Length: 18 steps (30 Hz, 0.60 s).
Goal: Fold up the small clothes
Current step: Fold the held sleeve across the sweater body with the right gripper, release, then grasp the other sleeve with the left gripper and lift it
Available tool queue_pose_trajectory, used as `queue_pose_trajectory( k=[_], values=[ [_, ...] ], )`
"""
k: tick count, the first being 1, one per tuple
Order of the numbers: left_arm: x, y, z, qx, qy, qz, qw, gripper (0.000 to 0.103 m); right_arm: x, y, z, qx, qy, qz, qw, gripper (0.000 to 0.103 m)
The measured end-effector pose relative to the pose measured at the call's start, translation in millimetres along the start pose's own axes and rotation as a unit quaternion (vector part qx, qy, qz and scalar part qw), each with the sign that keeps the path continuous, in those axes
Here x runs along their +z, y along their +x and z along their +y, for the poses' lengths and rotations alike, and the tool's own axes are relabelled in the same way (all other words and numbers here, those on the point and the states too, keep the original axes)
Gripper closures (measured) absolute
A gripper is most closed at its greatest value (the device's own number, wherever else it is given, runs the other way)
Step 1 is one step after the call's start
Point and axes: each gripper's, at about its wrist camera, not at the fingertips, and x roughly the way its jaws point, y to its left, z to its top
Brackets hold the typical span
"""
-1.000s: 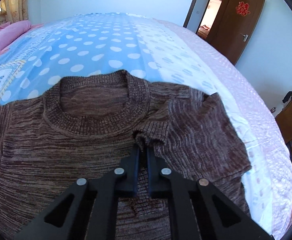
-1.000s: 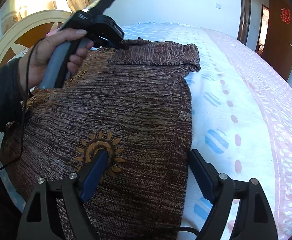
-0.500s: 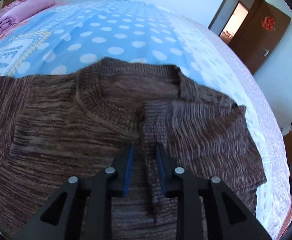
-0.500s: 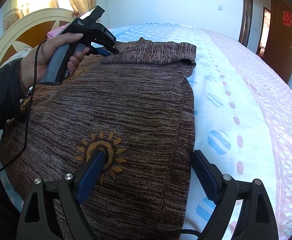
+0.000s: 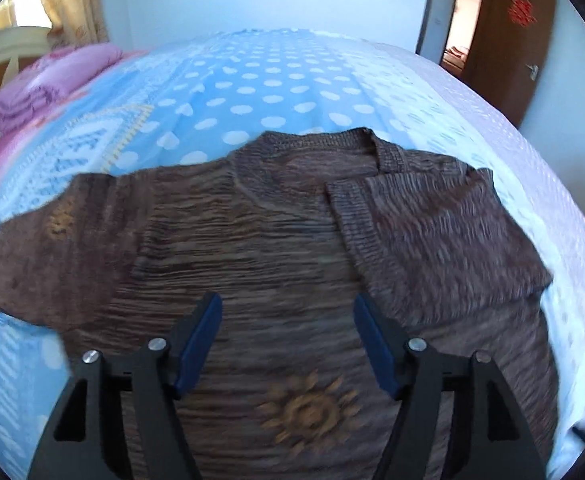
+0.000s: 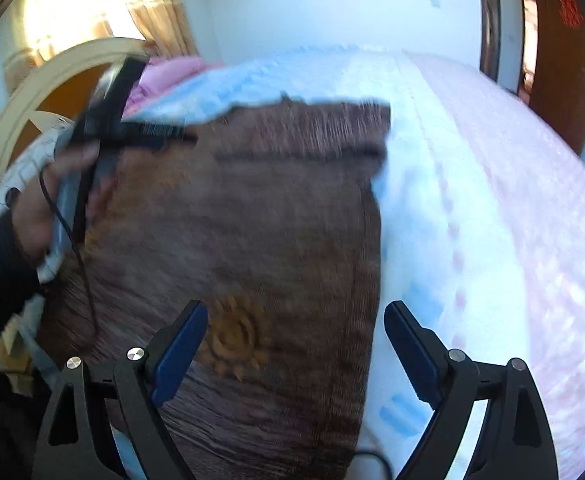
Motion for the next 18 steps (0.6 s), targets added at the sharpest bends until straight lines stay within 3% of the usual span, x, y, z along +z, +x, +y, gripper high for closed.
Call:
queue_pose_trajectory(
  k=[5,11,16,18],
  values=[
    [-8,-32,54,0.069,0.000,-0.063,0.9957,0.017,63,9,13,0.012,-0.028,-0.019,0.999,0.013],
    [-19,-49,134,0.122,-0.084,-0.098,0.9841,0.012,124,91,40,0.038,-0.031,0.003,0.999,0.013],
    [-33,-54,197,0.159,-0.140,-0.084,0.9737,0.010,147,157,63,0.051,-0.026,0.022,0.998,0.013],
    [-35,-51,217,0.162,-0.158,-0.067,0.9717,0.010,147,181,73,0.079,-0.027,0.060,0.995,0.013]
  ],
)
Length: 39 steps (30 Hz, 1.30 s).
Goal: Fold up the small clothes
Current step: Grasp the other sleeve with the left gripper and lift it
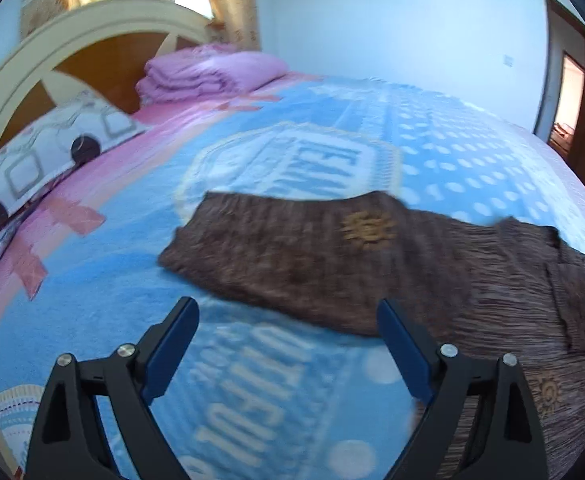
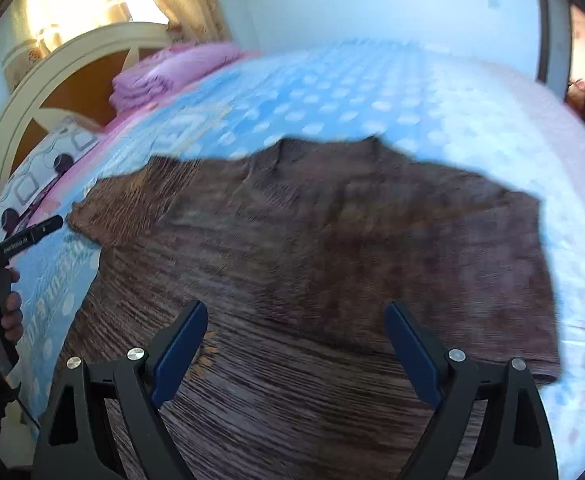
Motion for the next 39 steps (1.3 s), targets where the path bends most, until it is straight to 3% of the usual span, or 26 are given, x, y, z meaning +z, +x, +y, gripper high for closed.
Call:
queue_pose_trajectory(
  k=[2,5,7,10,13,16,19,23,34,35,36,39],
  values=[
    [2,11,21,0.021,-0.013,0.012,0.9996,0.010,-3,21,11,0.020,-0.008,0.040,0.999,0.013],
    [3,22,42,0.078,-0.006,-0.001,0.9969,0.010,-7,14,36,0.022,-0.058,0.026,0.998,0.013],
    [4,28,59,0.096,-0.018,-0.003,0.9952,0.010,-5,1,37,0.009,-0.063,-0.015,0.998,0.013],
    [6,37,77,0.096,-0.034,0.014,0.9947,0.010,6,-1,26,-0.040,-0.047,-0.045,0.997,0.013],
    [8,46,87,0.094,-0.049,0.026,0.9940,0.010,7,30,15,0.029,-0.007,0.027,0.999,0.012],
    [9,51,88,0.085,-0.054,0.036,0.9942,0.010,-1,29,34,0.025,-0.058,0.006,0.998,0.012],
    [8,55,85,0.081,-0.055,0.038,0.9945,0.010,-6,14,26,0.062,-0.023,-0.012,0.998,0.012],
    [8,65,86,0.082,-0.058,0.051,0.9937,0.010,-16,-14,19,0.013,-0.026,-0.026,0.999,0.012],
    [22,86,92,0.057,-0.106,0.069,0.9903,0.011,-63,-65,-6,-0.021,-0.030,-0.052,0.998,0.012],
    [23,89,89,0.045,-0.106,0.072,0.9907,0.018,-66,-67,-8,-0.021,-0.024,-0.054,0.998,0.012],
    [24,92,84,0.033,-0.099,0.074,0.9918,0.031,-69,-67,-10,-0.020,-0.020,-0.056,0.998,0.012],
    [26,98,72,0.040,-0.076,0.069,0.9939,0.065,-74,-68,-13,-0.022,-0.011,-0.058,0.998,0.012]
  ],
)
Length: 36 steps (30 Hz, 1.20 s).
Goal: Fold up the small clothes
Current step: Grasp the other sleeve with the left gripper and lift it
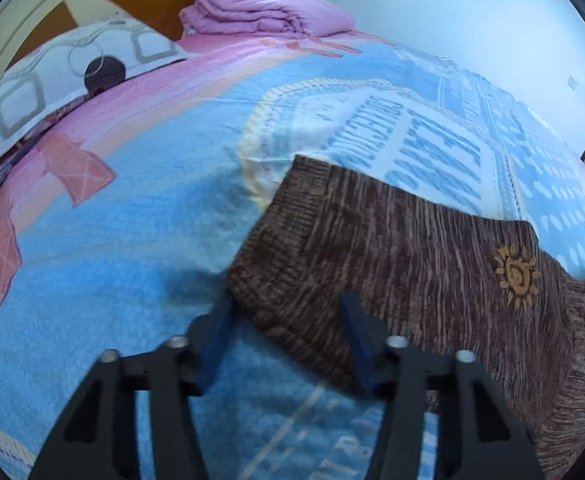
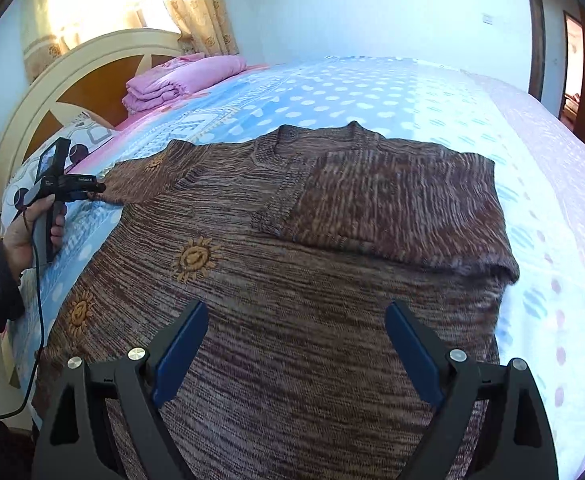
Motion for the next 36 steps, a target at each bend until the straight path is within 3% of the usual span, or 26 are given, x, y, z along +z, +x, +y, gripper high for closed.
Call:
queue_pose_trajectory(
  k=[2,3,11,17,26,36],
  values=[
    [2,-1,-3,-0.017,-0.003,0.000,0.9998,0.092,-2,-3,-2,-0.003,0.004,-0.003,1.000,0.012],
    [3,-1,-3,-0.023,-0.008,0.003,0.9997,0.093,-2,-5,-4,-0.003,0.008,-0.005,1.000,0.012],
    [16,-38,-19,-0.048,0.006,-0.031,0.9983,0.094,-4,-21,-18,-0.012,0.027,-0.021,0.999,0.012],
    [27,-74,-45,-0.088,0.014,-0.048,0.9949,0.094,-7,-34,-27,-0.019,0.033,-0.025,0.999,0.012],
    [26,-124,-110,-0.146,0.042,-0.062,0.9865,0.094,-20,-49,-42,-0.023,0.049,-0.029,0.998,0.012],
    [-1,-146,-188,-0.200,0.065,-0.049,0.9764,0.094,-31,-55,-61,-0.012,0.084,-0.034,0.996,0.012]
  ],
)
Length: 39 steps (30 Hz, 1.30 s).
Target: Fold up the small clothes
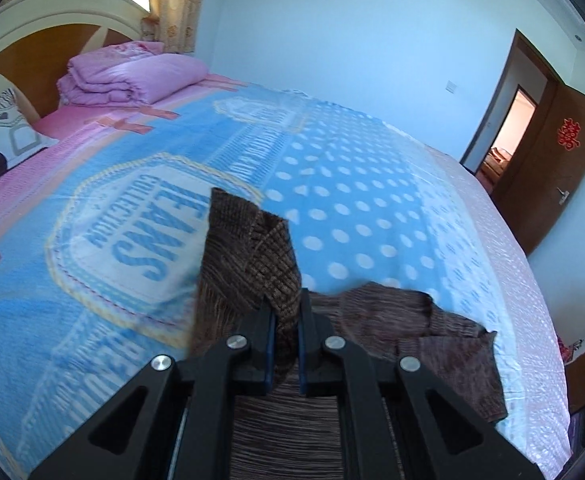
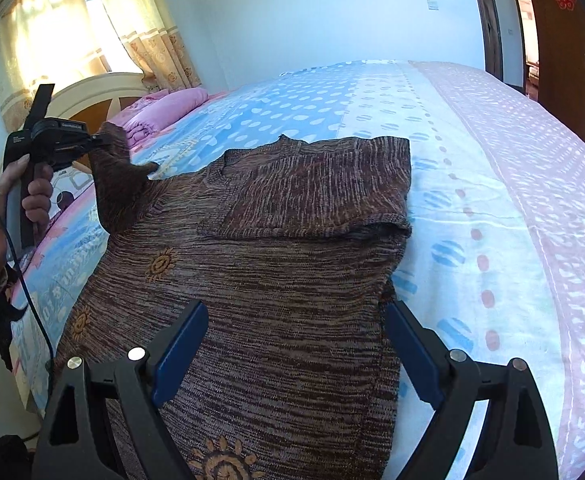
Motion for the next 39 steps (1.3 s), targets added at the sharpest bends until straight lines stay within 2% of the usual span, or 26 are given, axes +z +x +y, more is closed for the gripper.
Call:
queue_pose_trajectory(
  k=[4,7,10,13,14,15,16,17,18,20,22,23,25,26,28,30,32,35,38,39],
  values=[
    [-30,23,-40,-0.017,0.013,0.023,0.9995,0.094,-4,3,-7,0.004,0.014,0.004,1.000,0.012],
    [-67,45,-81,0.004,0.066,0.028,0.9974,0.093,-8,6,-10,0.009,0.021,0.008,1.000,0.012],
    [-97,61,-112,0.036,0.126,0.034,0.9908,0.085,-12,7,-10,0.012,0.015,0.005,1.000,0.012],
    [-113,54,-121,0.025,0.162,0.037,0.9859,0.077,-14,6,-8,0.009,-0.002,-0.005,1.000,0.012],
    [-114,48,-120,0.025,0.174,0.028,0.9841,0.071,-14,6,-8,0.013,-0.003,-0.006,1.000,0.012],
    [-115,38,-118,0.030,0.187,0.011,0.9818,0.057,-15,6,-8,0.019,0.000,-0.008,1.000,0.012],
    [-114,25,-110,0.036,0.197,-0.011,0.9797,0.048,-15,7,-9,0.021,0.003,-0.009,1.000,0.012],
    [-113,12,-100,0.044,0.204,-0.034,0.9774,0.034,-15,7,-9,0.020,0.006,-0.008,1.000,0.012],
    [-113,1,-89,0.055,0.209,-0.054,0.9749,0.027,-15,8,-8,0.018,0.008,-0.007,1.000,0.012],
    [-111,-12,-66,0.080,0.218,-0.083,0.9691,0.026,-13,7,-6,0.015,0.014,-0.004,1.000,0.012],
    [-110,-18,-35,0.120,0.233,-0.100,0.9597,0.021,-4,8,1,0.018,0.016,0.003,1.000,0.012],
    [-110,-14,-20,0.149,0.243,-0.102,0.9531,0.015,2,8,7,0.020,0.012,0.007,1.000,0.012],
    [-111,1,0,0.205,0.260,-0.095,0.9388,0.013,16,13,22,0.023,-0.003,0.014,1.000,0.013],
    [-110,12,10,0.223,0.262,-0.078,0.9356,0.013,25,17,30,0.030,-0.008,0.019,0.999,0.014],
    [-107,29,25,0.215,0.245,-0.044,0.9443,0.013,46,32,49,0.061,-0.017,0.038,0.997,0.031],
    [-106,42,33,0.217,0.237,-0.019,0.9468,0.013,69,54,66,0.076,-0.017,0.058,0.995,0.040],
    [-109,44,37,0.207,0.232,-0.018,0.9502,0.012,84,75,80,0.084,-0.013,0.071,0.994,0.041],
    [-111,47,51,0.198,0.204,-0.008,0.9587,0.003,100,113,106,0.088,-0.029,0.092,0.991,0.042],
    [-104,43,70,0.171,0.152,0.001,0.9735,0.000,104,153,123,0.076,-0.029,0.126,0.989,0.049],
    [-105,42,73,0.166,0.138,0.000,0.9764,0.000,102,165,125,0.066,-0.024,0.136,0.988,0.058]
  ],
)
